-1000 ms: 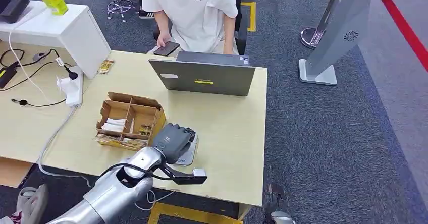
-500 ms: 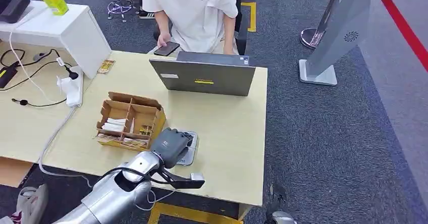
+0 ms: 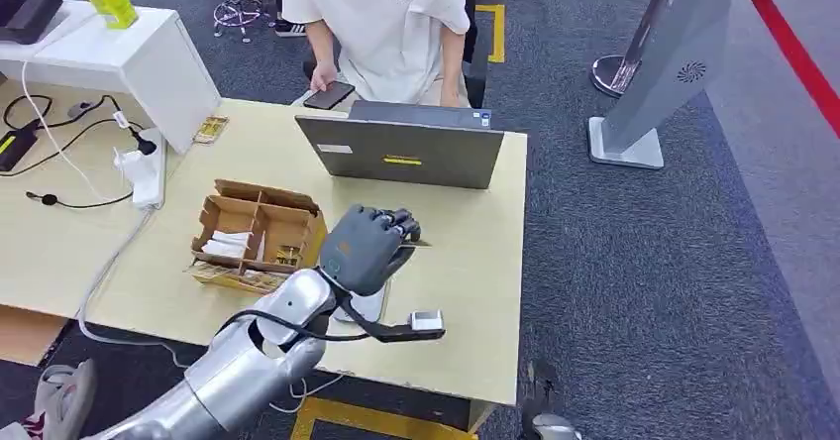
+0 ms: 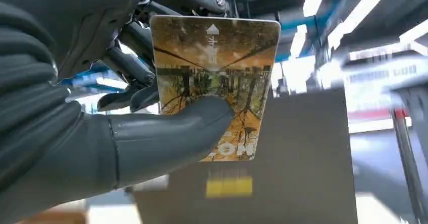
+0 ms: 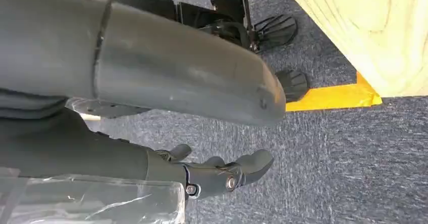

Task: Pass the card to the sensor for recognition and then transmit it.

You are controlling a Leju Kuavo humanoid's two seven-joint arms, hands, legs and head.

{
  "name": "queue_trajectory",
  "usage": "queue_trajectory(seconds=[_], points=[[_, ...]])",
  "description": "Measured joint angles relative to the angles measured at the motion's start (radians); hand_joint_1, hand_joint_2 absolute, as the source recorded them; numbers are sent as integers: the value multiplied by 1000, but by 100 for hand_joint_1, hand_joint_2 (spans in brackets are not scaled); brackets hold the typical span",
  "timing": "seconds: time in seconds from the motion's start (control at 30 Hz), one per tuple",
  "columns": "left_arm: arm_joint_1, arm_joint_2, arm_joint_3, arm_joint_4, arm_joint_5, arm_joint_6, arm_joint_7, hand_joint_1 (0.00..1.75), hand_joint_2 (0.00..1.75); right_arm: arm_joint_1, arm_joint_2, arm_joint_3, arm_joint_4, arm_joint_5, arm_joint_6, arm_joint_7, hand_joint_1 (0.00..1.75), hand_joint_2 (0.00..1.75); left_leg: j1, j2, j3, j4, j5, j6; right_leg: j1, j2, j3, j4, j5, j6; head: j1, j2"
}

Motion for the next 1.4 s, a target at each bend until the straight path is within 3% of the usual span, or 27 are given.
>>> queue_trajectory(seconds=[0.2,0.47,0.93,1.33,1.37,1.4], points=[[-217,-73,11,2,-99,-2,77,175,175,-4,13,13,3,25,0,15,0,0,0,-2,-1,0,2,0,0,-2,0,0,1,1,0,0],[-439,-154,60,265,-199,50,176,175,175,-15,26,22,8,39,0,38,0,0,0,-2,-1,0,2,0,0,-2,0,0,1,1,0,0],[-507,-204,93,475,-212,51,198,175,175,-17,27,22,13,41,0,39,0,0,0,-2,-1,0,2,0,0,-2,0,0,1,1,0,0],[-507,-208,94,499,-212,51,196,175,175,-17,27,22,14,42,0,39,0,0,0,-2,-1,0,2,0,0,-2,0,0,1,1,-1,0],[-507,-208,94,506,-212,50,196,0,175,-17,27,22,14,42,0,39,0,0,0,-2,-1,0,2,0,0,-2,0,0,1,1,0,0],[-507,-208,94,510,-212,49,196,0,175,-17,27,22,14,42,0,39,0,0,0,-2,-1,0,2,0,0,-2,0,0,1,1,-1,0]])
